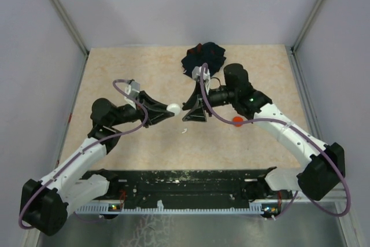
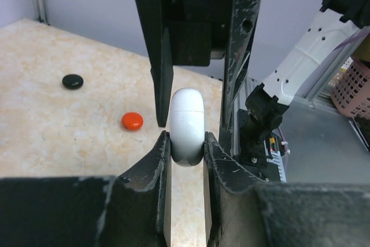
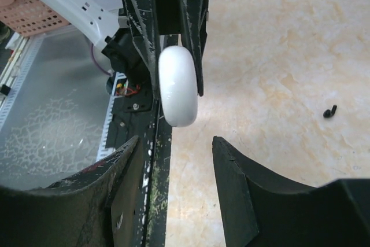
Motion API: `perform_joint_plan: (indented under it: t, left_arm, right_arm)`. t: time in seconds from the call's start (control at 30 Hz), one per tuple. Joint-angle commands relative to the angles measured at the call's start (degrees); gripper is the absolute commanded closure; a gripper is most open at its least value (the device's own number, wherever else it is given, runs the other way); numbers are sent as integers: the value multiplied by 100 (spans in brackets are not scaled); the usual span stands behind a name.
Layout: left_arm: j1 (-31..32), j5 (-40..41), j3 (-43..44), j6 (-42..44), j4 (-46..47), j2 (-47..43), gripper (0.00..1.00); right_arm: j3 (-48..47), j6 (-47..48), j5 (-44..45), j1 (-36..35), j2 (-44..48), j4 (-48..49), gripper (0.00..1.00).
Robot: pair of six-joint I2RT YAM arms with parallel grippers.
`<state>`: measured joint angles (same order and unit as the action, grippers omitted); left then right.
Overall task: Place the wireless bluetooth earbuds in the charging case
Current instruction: Pick up the charging case at the center of the board.
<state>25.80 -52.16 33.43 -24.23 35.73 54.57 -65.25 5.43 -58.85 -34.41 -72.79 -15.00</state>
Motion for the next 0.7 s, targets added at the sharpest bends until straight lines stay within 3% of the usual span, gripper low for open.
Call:
perform_joint_plan:
  t: [0.0, 0.27, 0.67]
  left_arm:
    - [21, 68, -50, -555, 1057, -45, 99]
    - [39, 64, -117, -759, 1436, -1, 98]
    - [56, 161, -126, -859, 1617, 64, 96]
  right_arm:
    - [244, -1077, -298, 31, 91, 2016, 48]
    - [478, -1866, -388, 25, -47, 3254, 49]
    - [351, -2108, -625, -68, -220, 3483, 58]
